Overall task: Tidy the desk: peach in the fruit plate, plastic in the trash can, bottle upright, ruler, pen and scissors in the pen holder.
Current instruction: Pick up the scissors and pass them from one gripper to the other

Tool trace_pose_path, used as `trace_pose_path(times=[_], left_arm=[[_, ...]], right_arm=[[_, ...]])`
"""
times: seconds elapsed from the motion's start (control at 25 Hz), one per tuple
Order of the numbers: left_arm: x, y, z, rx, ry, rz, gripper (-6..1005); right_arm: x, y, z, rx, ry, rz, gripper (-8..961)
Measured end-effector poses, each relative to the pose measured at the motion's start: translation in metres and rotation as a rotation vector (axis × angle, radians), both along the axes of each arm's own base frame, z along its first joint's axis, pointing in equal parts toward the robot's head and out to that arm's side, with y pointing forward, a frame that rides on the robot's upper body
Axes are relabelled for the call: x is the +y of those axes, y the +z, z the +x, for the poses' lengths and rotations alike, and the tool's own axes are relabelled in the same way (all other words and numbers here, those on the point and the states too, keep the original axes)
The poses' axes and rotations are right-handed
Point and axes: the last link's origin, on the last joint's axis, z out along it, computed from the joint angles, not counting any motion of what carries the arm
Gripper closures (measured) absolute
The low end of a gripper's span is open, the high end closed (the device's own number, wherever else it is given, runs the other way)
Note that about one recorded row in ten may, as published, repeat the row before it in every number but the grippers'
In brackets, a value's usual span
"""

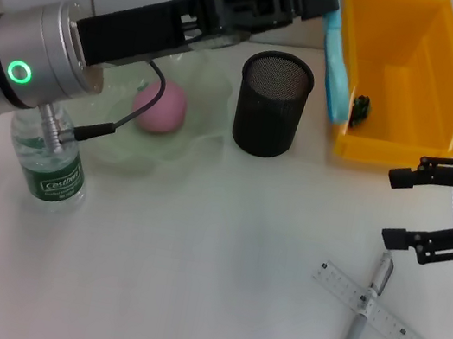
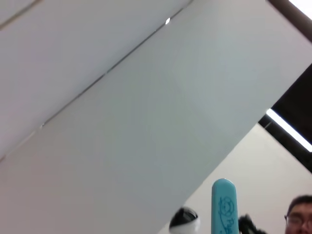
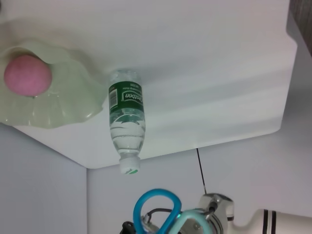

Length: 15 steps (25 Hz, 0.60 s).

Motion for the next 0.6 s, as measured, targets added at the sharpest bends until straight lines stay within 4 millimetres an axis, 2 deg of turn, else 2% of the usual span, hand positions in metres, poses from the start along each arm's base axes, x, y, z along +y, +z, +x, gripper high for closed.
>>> trace_pose_path(times=[0.6], left_arm=[[-0.01,-0.015,-0.022,-0.128,0.084,0.185,736]], right_arm=[[0.003,0.005,-0.002,0.053,0.043,0.087,114]])
